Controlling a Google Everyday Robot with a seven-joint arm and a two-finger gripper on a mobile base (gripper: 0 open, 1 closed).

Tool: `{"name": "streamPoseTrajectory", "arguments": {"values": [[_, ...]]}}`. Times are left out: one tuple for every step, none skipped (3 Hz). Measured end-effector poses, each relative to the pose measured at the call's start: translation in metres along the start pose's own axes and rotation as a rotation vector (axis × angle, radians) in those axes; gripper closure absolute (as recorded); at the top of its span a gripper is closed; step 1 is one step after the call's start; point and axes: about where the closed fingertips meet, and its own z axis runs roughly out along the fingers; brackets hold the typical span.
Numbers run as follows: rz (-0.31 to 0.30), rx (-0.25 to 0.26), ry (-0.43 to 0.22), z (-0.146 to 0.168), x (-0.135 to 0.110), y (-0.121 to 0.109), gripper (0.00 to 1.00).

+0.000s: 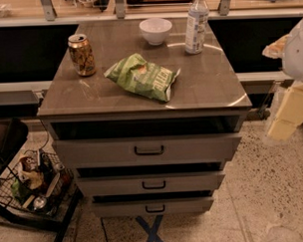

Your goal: Open middle drawer

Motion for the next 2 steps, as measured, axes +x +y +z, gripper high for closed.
{"name": "streamPoseTrajectory", "arguments": {"values": [[0.003, -0.009, -0.007, 0.031, 0.006, 0.019, 0.00], [-0.020, -0.001, -0.004, 0.063, 0.006, 0.041, 0.00]]}}
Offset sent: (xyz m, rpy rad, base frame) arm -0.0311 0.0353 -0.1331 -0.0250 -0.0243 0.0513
